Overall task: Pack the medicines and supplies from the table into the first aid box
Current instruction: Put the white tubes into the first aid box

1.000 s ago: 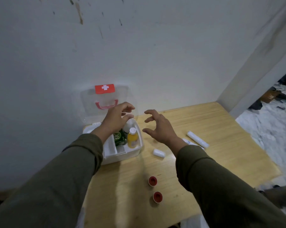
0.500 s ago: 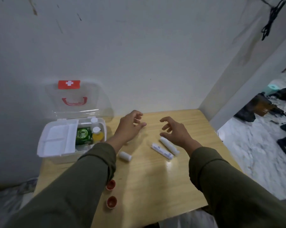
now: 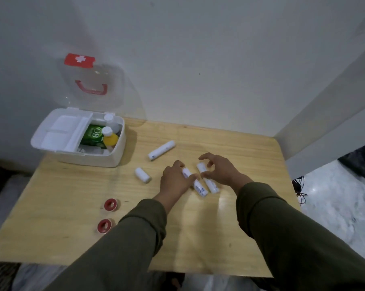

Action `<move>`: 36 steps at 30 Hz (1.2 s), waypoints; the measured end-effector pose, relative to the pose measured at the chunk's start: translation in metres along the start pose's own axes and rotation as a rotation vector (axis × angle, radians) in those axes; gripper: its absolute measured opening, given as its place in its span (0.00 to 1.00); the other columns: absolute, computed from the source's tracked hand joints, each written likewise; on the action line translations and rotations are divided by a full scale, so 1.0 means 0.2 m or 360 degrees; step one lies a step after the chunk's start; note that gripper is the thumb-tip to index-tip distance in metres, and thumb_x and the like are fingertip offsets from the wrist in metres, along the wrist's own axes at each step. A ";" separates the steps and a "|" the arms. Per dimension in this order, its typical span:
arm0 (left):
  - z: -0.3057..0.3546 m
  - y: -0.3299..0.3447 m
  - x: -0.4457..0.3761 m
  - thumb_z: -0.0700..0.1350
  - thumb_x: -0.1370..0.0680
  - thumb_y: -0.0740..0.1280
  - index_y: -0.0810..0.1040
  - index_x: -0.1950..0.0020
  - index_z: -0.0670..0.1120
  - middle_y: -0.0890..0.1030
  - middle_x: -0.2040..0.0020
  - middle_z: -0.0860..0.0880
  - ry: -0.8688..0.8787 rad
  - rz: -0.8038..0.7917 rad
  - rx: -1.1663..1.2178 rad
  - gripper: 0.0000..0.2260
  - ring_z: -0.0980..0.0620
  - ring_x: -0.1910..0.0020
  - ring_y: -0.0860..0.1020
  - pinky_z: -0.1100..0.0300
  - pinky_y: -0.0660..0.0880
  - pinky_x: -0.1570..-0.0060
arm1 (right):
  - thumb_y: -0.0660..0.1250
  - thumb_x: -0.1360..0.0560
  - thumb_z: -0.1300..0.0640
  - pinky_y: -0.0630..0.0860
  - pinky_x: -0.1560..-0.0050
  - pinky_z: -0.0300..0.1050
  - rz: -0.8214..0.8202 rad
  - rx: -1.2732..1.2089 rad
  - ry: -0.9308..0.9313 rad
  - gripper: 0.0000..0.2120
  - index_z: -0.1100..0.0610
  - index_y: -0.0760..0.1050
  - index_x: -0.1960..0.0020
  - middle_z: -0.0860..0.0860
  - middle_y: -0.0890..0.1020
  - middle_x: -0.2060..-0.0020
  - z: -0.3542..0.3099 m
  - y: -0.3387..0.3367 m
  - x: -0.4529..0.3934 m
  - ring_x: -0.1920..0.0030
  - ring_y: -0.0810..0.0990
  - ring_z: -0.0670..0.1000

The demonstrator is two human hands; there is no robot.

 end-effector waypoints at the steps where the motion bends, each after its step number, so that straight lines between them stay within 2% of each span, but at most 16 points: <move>1: 0.00 0.02 0.00 0.58 0.30 0.70 0.71 0.40 0.49 0.77 0.44 0.46 -0.0006 0.0016 -0.0012 0.24 0.47 0.45 0.74 0.58 0.68 0.54 | 0.72 0.30 0.55 0.67 0.52 0.42 -0.0021 -0.0004 -0.0008 0.23 0.47 0.70 0.37 0.52 0.76 0.50 0.01 0.01 -0.01 0.52 0.73 0.50; 5: 0.01 0.04 0.00 0.55 0.32 0.73 0.72 0.43 0.49 0.77 0.45 0.46 -0.0026 0.0085 -0.0023 0.22 0.47 0.46 0.75 0.58 0.70 0.53 | 0.71 0.29 0.55 0.66 0.54 0.41 -0.0057 -0.0004 -0.0035 0.22 0.48 0.71 0.36 0.53 0.77 0.50 0.03 -0.01 -0.03 0.53 0.72 0.49; 8: 0.02 0.04 -0.01 0.51 0.33 0.75 0.73 0.44 0.49 0.77 0.45 0.45 -0.0032 0.0066 0.0023 0.21 0.47 0.45 0.75 0.58 0.70 0.52 | 0.70 0.29 0.56 0.66 0.60 0.40 -0.0073 -0.0021 -0.0037 0.20 0.50 0.72 0.38 0.54 0.78 0.50 0.04 -0.02 -0.03 0.54 0.73 0.50; 11: 0.04 0.03 -0.01 0.47 0.31 0.74 0.73 0.44 0.49 0.78 0.46 0.47 -0.0029 0.0055 0.0097 0.18 0.48 0.44 0.75 0.60 0.70 0.52 | 0.69 0.28 0.57 0.67 0.57 0.41 -0.0069 -0.0081 -0.0012 0.18 0.52 0.71 0.39 0.53 0.77 0.52 0.05 -0.02 -0.02 0.54 0.74 0.50; 14: 0.06 0.00 0.03 0.44 0.29 0.71 0.73 0.44 0.51 0.79 0.49 0.48 -0.0015 0.0091 0.0226 0.15 0.51 0.49 0.77 0.64 0.70 0.59 | 0.68 0.27 0.59 0.69 0.57 0.41 -0.0038 -0.0164 -0.0016 0.17 0.54 0.70 0.40 0.52 0.76 0.54 0.04 -0.04 0.00 0.54 0.74 0.52; 16: 0.09 -0.05 0.04 0.42 0.28 0.70 0.73 0.44 0.52 0.79 0.52 0.48 0.0029 0.0103 0.0287 0.14 0.53 0.52 0.78 0.68 0.68 0.65 | 0.68 0.27 0.60 0.68 0.63 0.39 0.0006 -0.0248 -0.0047 0.16 0.54 0.70 0.41 0.52 0.76 0.54 0.02 -0.08 0.01 0.54 0.74 0.52; 19: 0.14 -0.14 0.05 0.41 0.26 0.69 0.73 0.44 0.52 0.78 0.55 0.52 0.0119 0.0140 0.0343 0.14 0.55 0.53 0.77 0.71 0.67 0.65 | 0.69 0.28 0.60 0.68 0.66 0.37 0.0083 -0.0363 -0.0105 0.14 0.53 0.70 0.44 0.52 0.77 0.54 -0.04 -0.14 0.02 0.55 0.76 0.52; 22: 0.20 -0.28 0.06 0.40 0.26 0.69 0.74 0.44 0.53 0.78 0.55 0.55 0.0257 0.0232 0.0364 0.13 0.57 0.54 0.77 0.73 0.68 0.63 | 0.70 0.29 0.59 0.74 0.62 0.42 0.0192 -0.0435 -0.0159 0.13 0.50 0.70 0.48 0.53 0.80 0.54 -0.13 -0.22 0.02 0.54 0.78 0.53; 26: 0.28 -0.52 0.07 0.41 0.25 0.68 0.74 0.45 0.55 0.81 0.51 0.51 0.0443 0.0341 0.0287 0.12 0.54 0.53 0.79 0.63 0.73 0.56 | 0.71 0.31 0.58 0.79 0.51 0.52 0.0343 -0.0487 -0.0265 0.13 0.46 0.70 0.52 0.53 0.82 0.55 -0.33 -0.31 0.04 0.53 0.81 0.55; 29: 0.29 -0.70 0.07 0.40 0.25 0.67 0.74 0.46 0.54 0.82 0.52 0.50 0.0553 0.0379 0.0232 0.12 0.53 0.53 0.80 0.62 0.75 0.54 | 0.70 0.32 0.57 0.78 0.49 0.52 0.0443 -0.0536 -0.0327 0.13 0.46 0.70 0.53 0.51 0.83 0.56 -0.50 -0.35 0.05 0.52 0.80 0.56; 33: 0.25 -0.94 0.08 0.40 0.26 0.69 0.75 0.45 0.53 0.82 0.53 0.51 0.0659 0.0400 0.0152 0.12 0.55 0.58 0.80 0.70 0.72 0.59 | 0.69 0.32 0.59 0.77 0.49 0.51 0.0519 -0.0590 -0.0391 0.12 0.48 0.70 0.53 0.52 0.82 0.55 -0.72 -0.34 0.06 0.57 0.81 0.54; 36: 0.17 -1.11 0.08 0.40 0.26 0.69 0.75 0.43 0.52 0.81 0.52 0.51 0.0700 0.0379 0.0137 0.13 0.54 0.56 0.80 0.66 0.73 0.58 | 0.68 0.33 0.59 0.79 0.49 0.53 0.0619 -0.0640 -0.0399 0.12 0.46 0.70 0.55 0.50 0.82 0.55 -0.88 -0.29 0.07 0.54 0.83 0.54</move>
Point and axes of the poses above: each hand's wrist, its own x-axis away from the middle knuckle, its own y-axis out of the palm, z = x × y, the point moved 4 cm from there along -x, towards the middle knuckle
